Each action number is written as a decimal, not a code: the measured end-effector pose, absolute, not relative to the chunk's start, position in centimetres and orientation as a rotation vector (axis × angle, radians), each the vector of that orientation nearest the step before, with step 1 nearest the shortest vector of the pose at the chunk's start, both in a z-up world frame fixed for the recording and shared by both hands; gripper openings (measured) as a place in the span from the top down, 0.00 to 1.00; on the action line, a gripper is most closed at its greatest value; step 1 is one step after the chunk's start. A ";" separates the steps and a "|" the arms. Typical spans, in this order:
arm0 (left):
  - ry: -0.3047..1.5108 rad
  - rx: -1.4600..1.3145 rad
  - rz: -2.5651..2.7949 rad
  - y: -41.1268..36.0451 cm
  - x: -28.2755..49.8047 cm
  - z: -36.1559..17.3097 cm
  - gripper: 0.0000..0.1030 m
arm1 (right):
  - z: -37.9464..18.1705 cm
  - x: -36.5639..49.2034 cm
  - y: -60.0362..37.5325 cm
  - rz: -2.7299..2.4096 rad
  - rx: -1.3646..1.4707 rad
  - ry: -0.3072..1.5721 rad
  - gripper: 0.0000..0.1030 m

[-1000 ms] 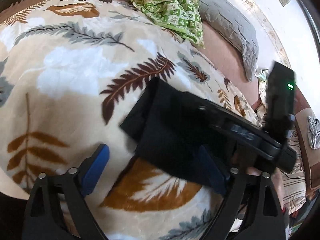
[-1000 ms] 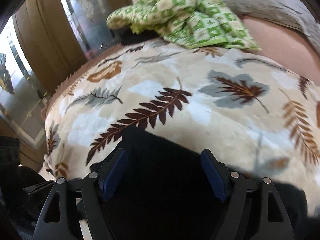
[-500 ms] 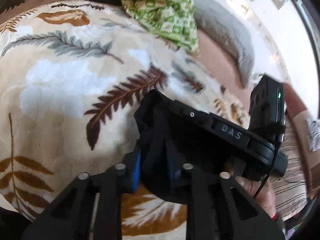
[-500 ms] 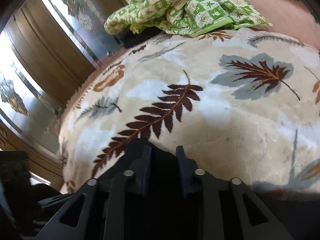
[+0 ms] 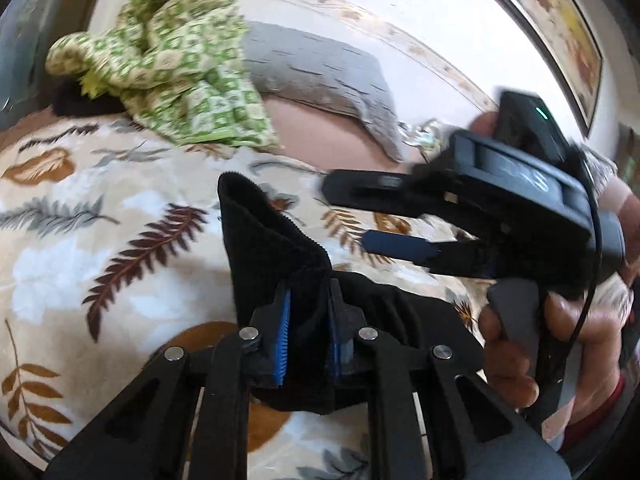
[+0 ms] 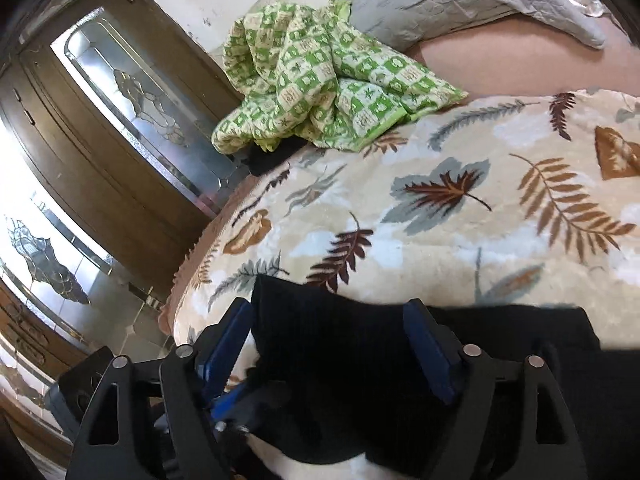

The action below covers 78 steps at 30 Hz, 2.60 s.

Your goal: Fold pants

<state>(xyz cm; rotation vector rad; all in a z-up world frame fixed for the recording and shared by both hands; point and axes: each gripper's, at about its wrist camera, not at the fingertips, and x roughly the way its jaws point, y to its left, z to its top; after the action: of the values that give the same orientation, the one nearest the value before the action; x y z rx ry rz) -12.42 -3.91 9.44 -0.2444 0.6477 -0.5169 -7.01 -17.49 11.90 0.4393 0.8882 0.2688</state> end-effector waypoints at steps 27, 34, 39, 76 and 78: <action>0.693 -0.090 -0.719 -8.3 -13.8 10.1 0.57 | 9.8 -19.4 -35.8 -0.115 0.492 0.811 0.91; 0.769 0.020 -0.714 -12.6 -12.1 10.3 0.56 | 7.3 -17.8 -37.1 -0.189 0.474 0.839 0.76; 0.844 0.061 -0.690 -15.5 -9.3 8.8 0.56 | 11.2 -20.6 -36.3 -0.235 0.374 0.783 0.68; 0.902 0.021 -0.581 -16.1 -7.9 5.4 0.37 | 9.9 -21.3 -34.5 -0.217 0.295 0.825 0.80; 0.897 0.027 -0.573 -16.2 -8.1 5.3 0.37 | 10.2 -22.0 -32.2 -0.161 0.248 0.842 0.80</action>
<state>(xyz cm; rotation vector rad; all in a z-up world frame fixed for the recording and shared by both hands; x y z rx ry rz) -8.07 -16.18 5.34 0.0270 0.8972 -0.5732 -22.03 -32.23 10.20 0.2482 0.8421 -0.1613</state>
